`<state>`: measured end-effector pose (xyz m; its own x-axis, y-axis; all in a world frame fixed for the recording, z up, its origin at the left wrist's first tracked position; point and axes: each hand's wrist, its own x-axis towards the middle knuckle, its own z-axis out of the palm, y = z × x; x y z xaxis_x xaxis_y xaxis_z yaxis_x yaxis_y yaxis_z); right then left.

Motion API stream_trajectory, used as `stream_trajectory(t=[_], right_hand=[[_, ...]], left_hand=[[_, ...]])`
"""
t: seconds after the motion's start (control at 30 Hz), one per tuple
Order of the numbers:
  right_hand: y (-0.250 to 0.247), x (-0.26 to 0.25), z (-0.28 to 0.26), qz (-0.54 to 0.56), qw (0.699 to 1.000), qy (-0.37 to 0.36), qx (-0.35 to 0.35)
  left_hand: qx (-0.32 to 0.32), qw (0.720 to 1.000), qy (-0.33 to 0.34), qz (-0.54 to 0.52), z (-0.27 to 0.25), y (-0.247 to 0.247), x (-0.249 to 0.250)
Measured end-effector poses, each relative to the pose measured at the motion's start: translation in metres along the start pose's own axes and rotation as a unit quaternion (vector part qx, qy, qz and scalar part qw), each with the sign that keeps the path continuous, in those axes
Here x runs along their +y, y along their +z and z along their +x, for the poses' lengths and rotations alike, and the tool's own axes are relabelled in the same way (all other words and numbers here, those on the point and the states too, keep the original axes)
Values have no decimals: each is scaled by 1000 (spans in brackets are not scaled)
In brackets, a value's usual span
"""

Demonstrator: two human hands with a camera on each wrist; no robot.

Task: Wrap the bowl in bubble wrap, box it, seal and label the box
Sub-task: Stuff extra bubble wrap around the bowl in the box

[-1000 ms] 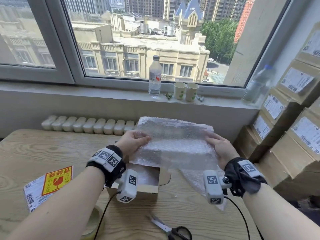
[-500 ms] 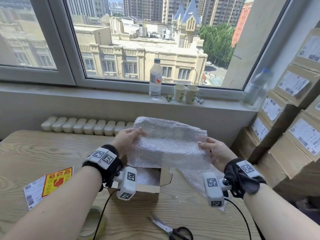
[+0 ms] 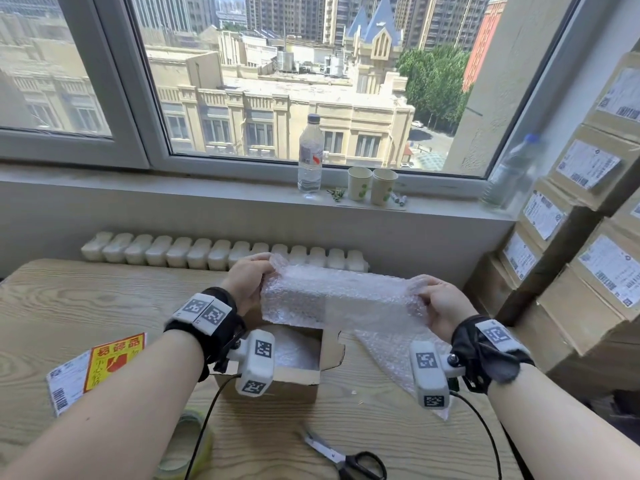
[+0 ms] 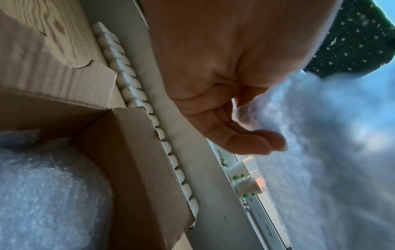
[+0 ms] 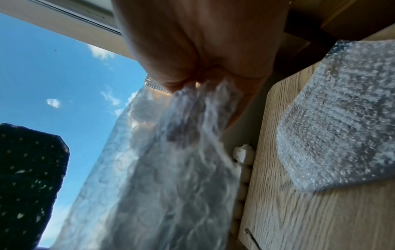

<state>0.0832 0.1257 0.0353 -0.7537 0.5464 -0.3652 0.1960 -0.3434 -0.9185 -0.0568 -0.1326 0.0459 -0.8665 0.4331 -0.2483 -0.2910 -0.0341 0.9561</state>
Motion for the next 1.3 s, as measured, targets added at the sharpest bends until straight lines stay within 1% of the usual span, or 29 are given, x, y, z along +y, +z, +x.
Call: stream_trajectory(t=[0.1,0.13,0.17,0.2,0.27,0.33,0.37,0.47,0.53,0.6,0.67,0.8,0.87,0.93,1.0,1.03,1.07,1.1,1.17,1.3], right_hand=[[1,-1,1,-13,1000,-6,9],[1,-2,1,-28,1000,-1,13],[1,-3,1,-46,999,7,14],[1,-3,1,-67,998,9,9],[2,-4,0,-119,993,-2,-10],[5,-5,-3,-146,989,-25,-30],[7,-4,-3,-145,988,-30,-35],[10,-3,-4,-95,995,-18,-38],[11,-3,-1,-74,997,-6,-35],[12,-3,-3,-91,995,-5,-44],[13,-3,-4,-117,992,-2,-52],[23,-1,-8,-186,980,24,-71],[31,0,-11,-203,976,32,-69],[39,1,-15,-177,981,41,-74],[42,1,-18,-137,987,59,-65],[42,1,-17,-118,989,68,-65],[42,0,-18,-91,990,79,-72],[40,0,-19,-57,991,87,-81],[35,-1,-19,3,990,101,-94],[25,2,-15,21,997,71,-31]], left_hand=[[19,999,-49,-16,2,-2,1],[21,998,-64,12,3,-4,2],[16,996,-69,62,2,-5,4],[7,991,-64,120,0,-5,6],[-19,974,-26,222,-3,-5,8],[-15,964,12,267,0,-8,6],[-8,965,18,262,2,-10,4],[1,987,1,159,4,-15,3],[8,990,-3,140,4,-17,2],[14,991,0,134,4,-20,2],[11,992,-13,126,2,-23,1],[-25,991,-44,122,1,-26,-3],[-25,990,-64,123,0,-27,-3],[-30,985,-90,142,-1,-33,-5],[-41,982,-142,115,5,-41,-11],[-39,982,-158,94,3,-42,-10],[-28,984,-160,73,-3,-40,-5],[-21,987,-148,59,-9,-40,-1],[-26,991,-120,43,-8,-44,-2],[-6,994,-102,49,-10,-51,-5]])
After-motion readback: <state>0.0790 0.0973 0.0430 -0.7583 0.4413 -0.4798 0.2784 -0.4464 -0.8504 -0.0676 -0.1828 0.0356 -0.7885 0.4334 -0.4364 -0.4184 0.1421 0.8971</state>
